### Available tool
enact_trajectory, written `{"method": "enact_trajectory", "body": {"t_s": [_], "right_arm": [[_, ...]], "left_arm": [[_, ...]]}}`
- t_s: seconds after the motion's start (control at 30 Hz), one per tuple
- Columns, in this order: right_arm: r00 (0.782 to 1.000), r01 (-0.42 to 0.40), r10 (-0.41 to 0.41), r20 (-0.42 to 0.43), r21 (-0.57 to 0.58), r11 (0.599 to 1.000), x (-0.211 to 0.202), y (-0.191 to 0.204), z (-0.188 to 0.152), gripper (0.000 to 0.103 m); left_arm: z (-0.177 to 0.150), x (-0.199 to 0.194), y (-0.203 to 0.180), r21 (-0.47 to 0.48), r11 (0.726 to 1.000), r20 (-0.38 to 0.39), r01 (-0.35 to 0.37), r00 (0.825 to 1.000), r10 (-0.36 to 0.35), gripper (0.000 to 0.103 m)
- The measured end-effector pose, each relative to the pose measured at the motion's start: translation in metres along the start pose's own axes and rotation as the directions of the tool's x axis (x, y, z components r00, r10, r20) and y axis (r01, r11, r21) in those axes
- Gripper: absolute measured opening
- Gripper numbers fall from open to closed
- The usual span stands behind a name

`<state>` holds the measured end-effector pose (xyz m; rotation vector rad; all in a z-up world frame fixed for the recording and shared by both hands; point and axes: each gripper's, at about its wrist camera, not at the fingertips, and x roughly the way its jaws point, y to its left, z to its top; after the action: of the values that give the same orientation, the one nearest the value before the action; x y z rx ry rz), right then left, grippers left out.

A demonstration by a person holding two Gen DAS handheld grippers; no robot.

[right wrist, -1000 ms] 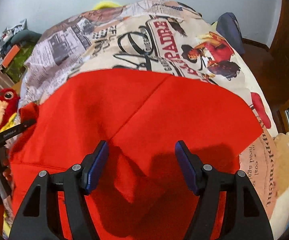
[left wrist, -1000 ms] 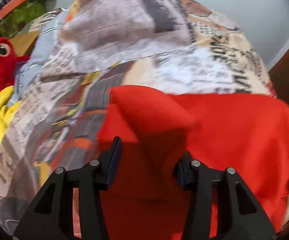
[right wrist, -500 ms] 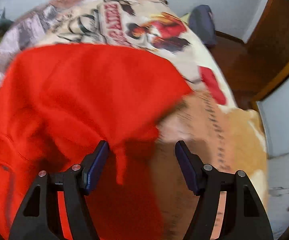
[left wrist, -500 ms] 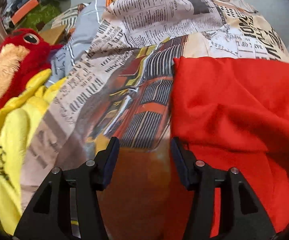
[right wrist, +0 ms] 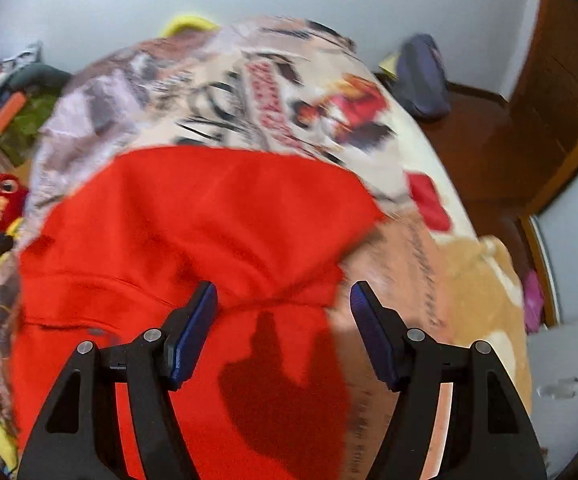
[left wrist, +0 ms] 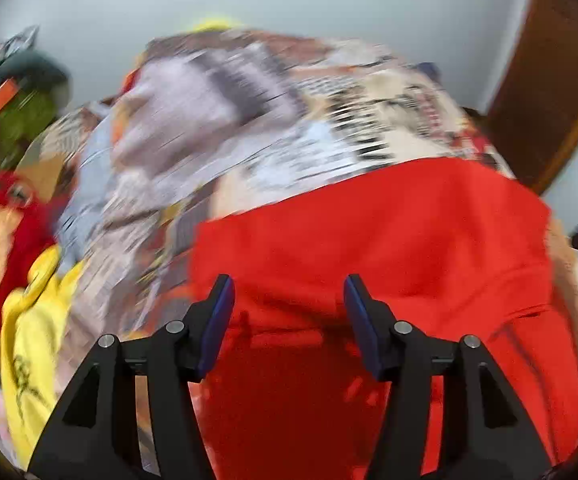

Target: Fold large clothes

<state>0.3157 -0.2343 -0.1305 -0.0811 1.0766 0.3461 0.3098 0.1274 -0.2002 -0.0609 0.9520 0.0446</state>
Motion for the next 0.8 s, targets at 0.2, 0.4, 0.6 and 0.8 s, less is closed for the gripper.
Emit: {"method": "enact_trajectory", "body": {"t_s": [0.2, 0.4, 0.6, 0.8], "right_arm": [[0.999, -0.045, 0.044, -0.02, -0.071, 0.996, 0.029, 0.042, 0.007, 0.065], [0.991, -0.064, 0.043, -0.13, -0.16, 0.985, 0.058, 0.066, -0.018, 0.065], [0.984, -0.07, 0.039, -0.173, -0.174, 0.982, 0.05, 0.064, -0.039, 0.065], [0.989, -0.039, 0.016, -0.145, -0.16, 0.986, 0.023, 0.057, -0.051, 0.065]], "left_arm": [[0.01, 0.018, -0.046, 0.093, 0.993, 0.014, 0.066, 0.998, -0.068, 0.056], [-0.017, 0.051, -0.045, 0.093, 0.99, -0.11, 0.105, 0.989, -0.094, 0.056], [-0.046, 0.03, -0.03, 0.084, 0.994, -0.121, 0.07, 0.991, -0.06, 0.056], [-0.061, -0.006, -0.004, 0.026, 0.999, -0.112, 0.026, 0.993, -0.023, 0.056]]}}
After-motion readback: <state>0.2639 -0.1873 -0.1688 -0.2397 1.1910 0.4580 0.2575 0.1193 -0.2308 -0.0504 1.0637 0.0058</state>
